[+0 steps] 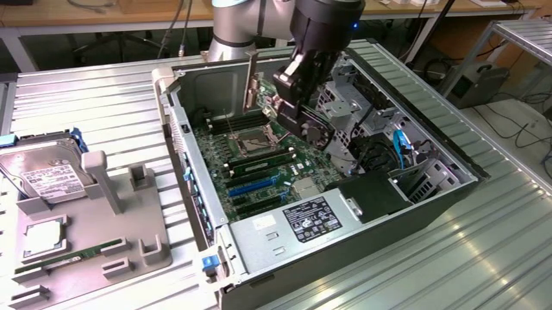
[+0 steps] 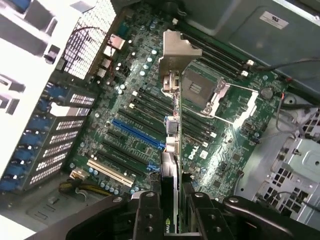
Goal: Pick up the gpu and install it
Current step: 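Insert the gpu into the slot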
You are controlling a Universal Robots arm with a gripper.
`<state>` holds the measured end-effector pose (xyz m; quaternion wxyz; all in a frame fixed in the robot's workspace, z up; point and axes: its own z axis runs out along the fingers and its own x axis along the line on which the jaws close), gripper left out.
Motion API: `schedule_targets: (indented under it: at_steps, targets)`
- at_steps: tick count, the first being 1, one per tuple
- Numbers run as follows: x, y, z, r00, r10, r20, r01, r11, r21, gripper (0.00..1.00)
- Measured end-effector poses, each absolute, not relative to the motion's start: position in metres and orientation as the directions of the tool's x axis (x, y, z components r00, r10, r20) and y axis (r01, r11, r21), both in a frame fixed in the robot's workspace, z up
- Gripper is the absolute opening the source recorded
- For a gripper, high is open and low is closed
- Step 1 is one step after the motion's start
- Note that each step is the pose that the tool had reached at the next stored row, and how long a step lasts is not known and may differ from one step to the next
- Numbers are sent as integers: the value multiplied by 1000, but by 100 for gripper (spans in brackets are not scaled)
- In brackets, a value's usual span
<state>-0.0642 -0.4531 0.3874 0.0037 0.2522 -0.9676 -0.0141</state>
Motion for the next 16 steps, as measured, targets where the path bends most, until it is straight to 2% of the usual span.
schedule_targets:
  at_steps: [16]
  targets:
    - [-64,-453,379,-661,-751,0,-750,660,29,26]
